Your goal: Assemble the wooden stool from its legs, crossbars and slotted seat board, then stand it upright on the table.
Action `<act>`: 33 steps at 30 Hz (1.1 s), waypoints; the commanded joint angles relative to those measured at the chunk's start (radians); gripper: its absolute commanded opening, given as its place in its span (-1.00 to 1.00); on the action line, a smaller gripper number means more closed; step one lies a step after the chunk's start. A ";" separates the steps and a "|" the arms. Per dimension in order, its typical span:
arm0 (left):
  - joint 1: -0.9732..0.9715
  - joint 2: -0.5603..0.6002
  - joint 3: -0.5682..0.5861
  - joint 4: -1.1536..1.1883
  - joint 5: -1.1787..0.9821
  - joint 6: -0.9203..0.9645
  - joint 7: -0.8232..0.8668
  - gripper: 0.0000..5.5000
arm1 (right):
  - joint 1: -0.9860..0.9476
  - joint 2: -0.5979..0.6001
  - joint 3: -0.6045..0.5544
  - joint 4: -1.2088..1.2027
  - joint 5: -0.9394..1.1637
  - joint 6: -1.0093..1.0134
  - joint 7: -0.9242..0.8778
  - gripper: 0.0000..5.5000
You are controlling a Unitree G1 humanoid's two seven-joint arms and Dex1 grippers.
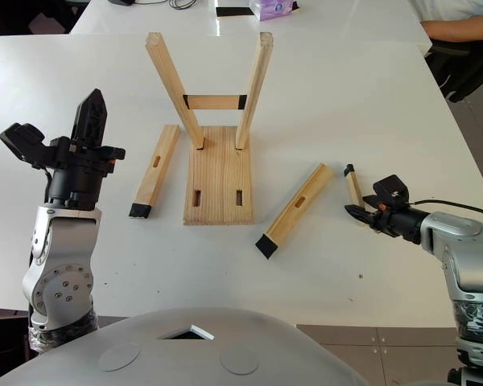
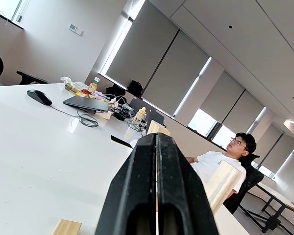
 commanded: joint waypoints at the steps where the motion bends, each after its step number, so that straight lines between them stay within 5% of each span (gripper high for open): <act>1: 0.008 -0.008 -0.010 -0.012 0.017 -0.008 0.011 -1.00 | 0.036 -0.007 0.038 0.018 -0.026 0.000 0.010 -0.37; 11: -0.004 -0.002 0.009 0.001 0.009 -0.005 0.008 -1.00 | -0.009 0.004 0.061 0.098 -0.073 -0.078 -0.019 -0.85; 19: -0.091 0.031 0.051 0.061 -0.047 0.050 0.035 -1.00 | -0.470 0.112 -0.009 0.343 -0.051 -0.216 -0.141 -0.85; 25: -0.335 0.051 0.068 0.188 -0.216 0.137 0.035 -1.00 | -0.746 0.351 -0.097 0.282 0.105 -0.321 -0.264 -0.85; 29: -0.538 0.036 0.048 0.256 -0.382 0.196 -0.001 -0.79 | -0.881 0.511 -0.058 0.183 0.114 -0.452 -0.366 -0.85; 33: -0.639 0.021 0.071 0.283 -0.520 0.203 0.007 -0.57 | -0.982 0.549 0.005 0.126 0.107 -0.499 -0.337 -0.85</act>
